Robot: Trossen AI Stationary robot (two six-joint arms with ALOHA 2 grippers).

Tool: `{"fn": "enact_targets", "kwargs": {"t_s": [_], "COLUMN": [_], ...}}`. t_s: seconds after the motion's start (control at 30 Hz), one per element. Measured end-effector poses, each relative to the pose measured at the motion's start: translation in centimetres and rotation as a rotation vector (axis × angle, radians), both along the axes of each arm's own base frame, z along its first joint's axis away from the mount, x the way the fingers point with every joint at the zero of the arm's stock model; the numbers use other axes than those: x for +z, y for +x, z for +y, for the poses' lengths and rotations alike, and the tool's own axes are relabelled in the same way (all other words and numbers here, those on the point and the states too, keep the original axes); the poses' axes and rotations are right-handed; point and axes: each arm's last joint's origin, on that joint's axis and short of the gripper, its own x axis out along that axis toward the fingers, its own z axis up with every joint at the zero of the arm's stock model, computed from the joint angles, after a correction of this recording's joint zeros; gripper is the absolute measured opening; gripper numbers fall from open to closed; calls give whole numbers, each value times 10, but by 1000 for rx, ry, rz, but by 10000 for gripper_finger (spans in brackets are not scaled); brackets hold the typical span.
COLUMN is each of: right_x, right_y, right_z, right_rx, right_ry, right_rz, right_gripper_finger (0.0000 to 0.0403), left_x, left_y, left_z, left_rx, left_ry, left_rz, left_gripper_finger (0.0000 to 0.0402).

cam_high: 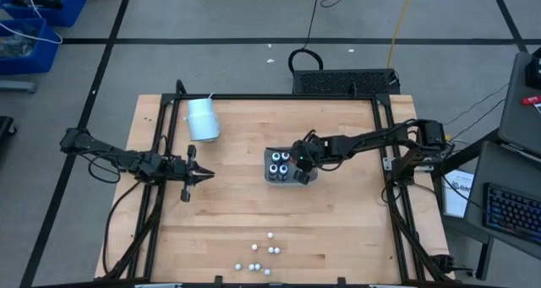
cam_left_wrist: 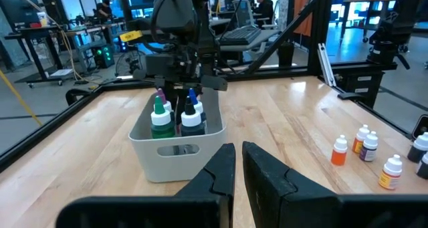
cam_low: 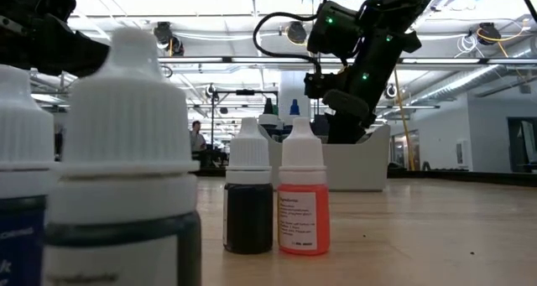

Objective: Pick & Place food coloring
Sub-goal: Put the red food coloring bottle into the bin

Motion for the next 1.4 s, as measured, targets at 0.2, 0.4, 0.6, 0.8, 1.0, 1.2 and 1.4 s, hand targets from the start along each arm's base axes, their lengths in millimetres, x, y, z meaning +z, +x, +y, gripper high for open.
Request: {"fn": "enact_targets", "kwargs": {"t_s": [0.2,0.4,0.6,0.8,1.0,1.2,1.4], "right_x": [0,0,0,0,0,0,0], "right_y": [0,0,0,-1,-1,-2,-2], "right_z": [0,1,0,-4,-11,-13,-13], "right_rx": [19,109,140,159,102,94,76], "right_ry": [-8,1,-12,-29,-11,-9,-3], "right_rz": [6,16,20,27,22,26,22], "right_gripper_finger": [59,59,59,59,59,59,59], "left_x": [0,0,0,0,0,0,0], "left_y": [0,0,0,0,0,0,0], "left_z": [0,0,0,0,0,0,0], "left_rx": [0,0,0,0,0,0,0], "left_ry": [0,0,0,1,1,5,6], "left_rz": [0,0,0,0,0,0,-1], "left_gripper_finger": [35,35,35,35,35,35,35]}}
